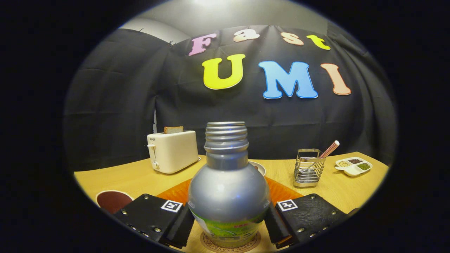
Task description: Take the bottle from table, then pour the juice into the cup, finally place the bottle on the coaster
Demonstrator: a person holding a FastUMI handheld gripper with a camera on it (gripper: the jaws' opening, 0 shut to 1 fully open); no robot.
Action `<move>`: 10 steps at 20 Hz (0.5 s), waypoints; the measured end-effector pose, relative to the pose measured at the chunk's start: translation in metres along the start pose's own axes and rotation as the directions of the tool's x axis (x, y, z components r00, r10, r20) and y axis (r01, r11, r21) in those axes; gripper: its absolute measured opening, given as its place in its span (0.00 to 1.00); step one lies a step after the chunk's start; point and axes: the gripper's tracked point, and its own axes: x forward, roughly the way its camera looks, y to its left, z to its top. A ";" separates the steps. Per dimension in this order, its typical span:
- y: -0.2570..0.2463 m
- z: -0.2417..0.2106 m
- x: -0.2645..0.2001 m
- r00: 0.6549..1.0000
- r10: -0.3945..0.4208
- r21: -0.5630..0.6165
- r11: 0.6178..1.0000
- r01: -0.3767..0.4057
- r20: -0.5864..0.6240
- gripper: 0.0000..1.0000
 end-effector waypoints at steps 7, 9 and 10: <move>-0.007 0.041 -0.014 0.997 -0.056 -0.039 0.998 0.059 0.055 0.94; -0.010 0.066 -0.025 0.995 -0.071 -0.024 0.997 0.073 0.073 0.94; -0.012 0.080 -0.032 0.994 -0.071 -0.026 0.997 0.073 0.080 0.94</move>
